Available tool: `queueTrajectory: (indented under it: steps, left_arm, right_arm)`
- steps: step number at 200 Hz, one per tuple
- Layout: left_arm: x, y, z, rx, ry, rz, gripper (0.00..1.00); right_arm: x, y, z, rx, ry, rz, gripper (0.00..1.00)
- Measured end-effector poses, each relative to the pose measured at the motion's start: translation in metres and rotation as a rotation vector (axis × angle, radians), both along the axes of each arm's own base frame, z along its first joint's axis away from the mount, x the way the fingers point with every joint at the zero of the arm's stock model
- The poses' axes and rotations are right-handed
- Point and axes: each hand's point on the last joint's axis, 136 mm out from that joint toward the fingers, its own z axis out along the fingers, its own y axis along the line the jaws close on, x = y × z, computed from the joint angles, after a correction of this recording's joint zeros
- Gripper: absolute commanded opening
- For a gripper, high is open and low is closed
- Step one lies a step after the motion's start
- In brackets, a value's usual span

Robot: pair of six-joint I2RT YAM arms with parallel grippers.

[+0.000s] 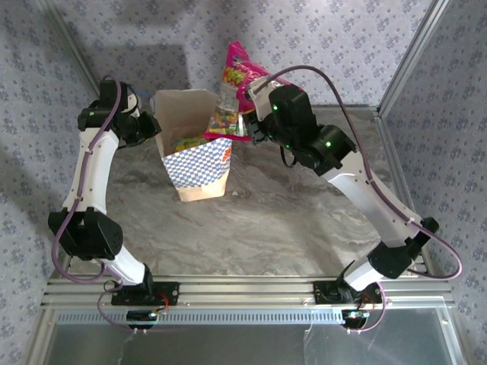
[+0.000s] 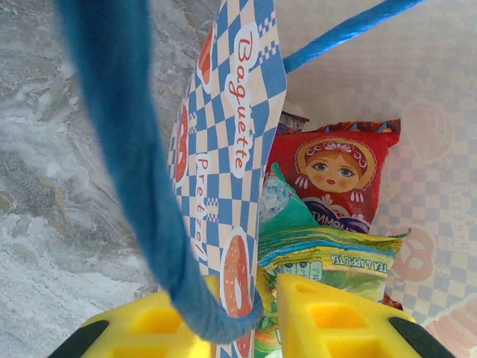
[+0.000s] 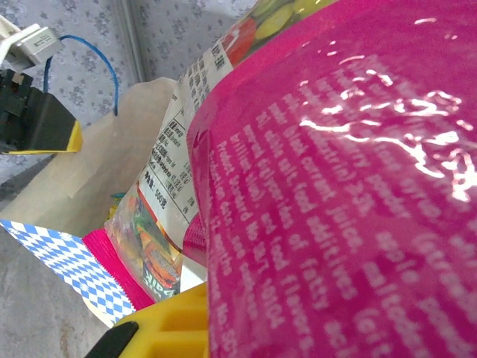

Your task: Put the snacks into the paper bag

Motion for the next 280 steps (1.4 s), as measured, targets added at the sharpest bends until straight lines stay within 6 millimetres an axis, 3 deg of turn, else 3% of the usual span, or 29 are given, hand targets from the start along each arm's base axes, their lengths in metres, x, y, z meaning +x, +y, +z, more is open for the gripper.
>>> queueTrajectory:
  steps: [144, 237, 280]
  left_arm:
    - [-0.001, 0.008, -0.007, -0.014, 0.021, 0.023, 0.27]
    - [-0.002, 0.013, -0.013, -0.038, 0.034, 0.03, 0.26]
    - [0.0, 0.016, -0.014, -0.057, 0.031, 0.038, 0.26]
  right_arm:
    - [0.052, 0.081, 0.013, 0.102, -0.042, 0.113, 0.0]
    - [0.074, 0.126, -0.019, 0.162, 0.036, 0.197, 0.0]
    - [0.088, 0.136, -0.041, 0.202, 0.11, 0.223, 0.0]
